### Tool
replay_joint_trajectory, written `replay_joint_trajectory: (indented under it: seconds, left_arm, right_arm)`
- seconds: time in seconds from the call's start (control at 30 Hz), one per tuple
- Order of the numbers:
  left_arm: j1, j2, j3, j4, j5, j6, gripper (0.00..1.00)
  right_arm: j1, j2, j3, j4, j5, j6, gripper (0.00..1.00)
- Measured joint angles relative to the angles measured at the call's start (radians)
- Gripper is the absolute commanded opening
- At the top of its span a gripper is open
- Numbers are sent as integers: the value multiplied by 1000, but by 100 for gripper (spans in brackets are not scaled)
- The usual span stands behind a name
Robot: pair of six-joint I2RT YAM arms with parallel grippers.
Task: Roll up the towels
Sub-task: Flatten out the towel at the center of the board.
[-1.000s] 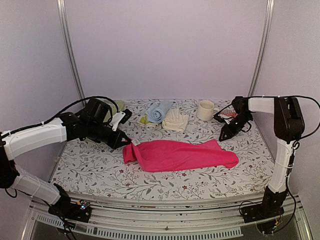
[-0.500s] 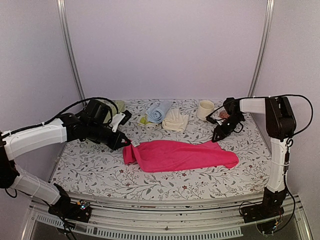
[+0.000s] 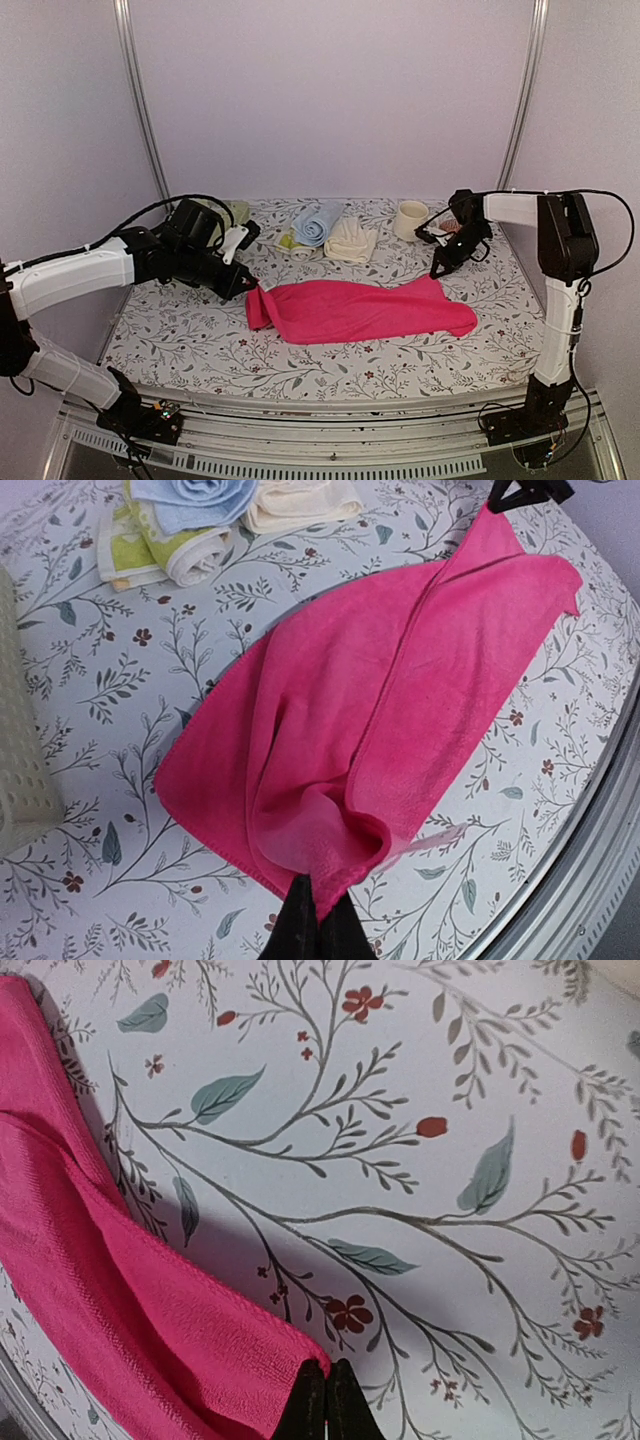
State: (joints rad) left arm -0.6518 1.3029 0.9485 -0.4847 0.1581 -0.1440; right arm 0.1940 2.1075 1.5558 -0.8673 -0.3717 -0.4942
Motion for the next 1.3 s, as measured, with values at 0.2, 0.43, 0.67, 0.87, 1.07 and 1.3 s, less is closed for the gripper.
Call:
replay_joint_trajectory:
  seconds: [0.2, 0.43, 0.67, 0.87, 1.07, 1.3]
  left_arm:
    - [39, 45, 88, -44, -129, -2, 0]
    - [74, 65, 376, -70, -256, 47, 0]
    - [72, -30, 503, -52, -251, 101, 0]
    - [54, -177, 503, -64, -180, 119, 0]
    - [-10, -351, 385, -89, -135, 100, 0]
    - [-117, -443, 233, -122, -96, 10, 0]
  right_arm:
    - [-128, -171, 119, -47, -3, 0, 2]
    - [-335, -399, 285, -40, -7, -3, 2]
    - [-405, -572, 298, -38, -55, 2, 2]
    - [-416, -792, 176, -35, -66, 2, 2]
    - [-422, -1065, -18, -58, -50, -5, 2]
    - [-429, -1255, -193, -102, 10, -45, 2]
